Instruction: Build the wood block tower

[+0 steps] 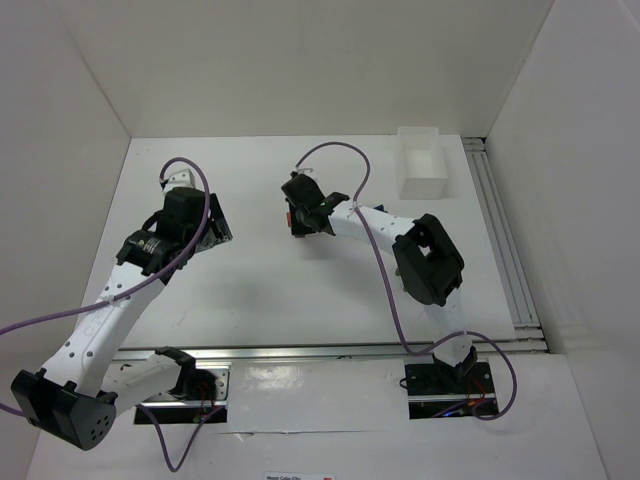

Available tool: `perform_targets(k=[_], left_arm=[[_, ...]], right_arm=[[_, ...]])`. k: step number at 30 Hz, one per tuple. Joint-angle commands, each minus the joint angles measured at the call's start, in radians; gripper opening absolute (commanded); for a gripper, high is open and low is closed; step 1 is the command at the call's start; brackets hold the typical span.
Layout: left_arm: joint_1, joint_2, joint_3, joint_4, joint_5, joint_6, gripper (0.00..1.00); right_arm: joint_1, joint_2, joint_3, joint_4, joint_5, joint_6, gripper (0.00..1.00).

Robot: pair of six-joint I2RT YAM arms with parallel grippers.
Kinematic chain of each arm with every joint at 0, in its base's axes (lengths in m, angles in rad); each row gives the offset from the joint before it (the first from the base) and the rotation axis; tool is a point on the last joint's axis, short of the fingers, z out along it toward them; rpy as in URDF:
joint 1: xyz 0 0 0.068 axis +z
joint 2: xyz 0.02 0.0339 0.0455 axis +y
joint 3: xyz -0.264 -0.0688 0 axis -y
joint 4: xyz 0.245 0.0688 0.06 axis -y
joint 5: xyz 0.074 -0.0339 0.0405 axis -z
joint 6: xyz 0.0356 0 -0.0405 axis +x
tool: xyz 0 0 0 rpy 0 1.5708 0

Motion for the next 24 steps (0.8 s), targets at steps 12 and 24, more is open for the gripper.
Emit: perform_targets(k=[12, 24], left_arm=[[0.006, -0.021, 0.002, 0.031, -0.013, 0.016, 0.86], [0.015, -0.021, 0.002, 0.04, 0.015, 0.016, 0.86]], right_arm=[[0.02, -0.014, 0.027, -0.029, 0.014, -0.021, 0.0], [0.014, -0.506, -0.396, -0.207, 0.297, 0.071, 0.46]])
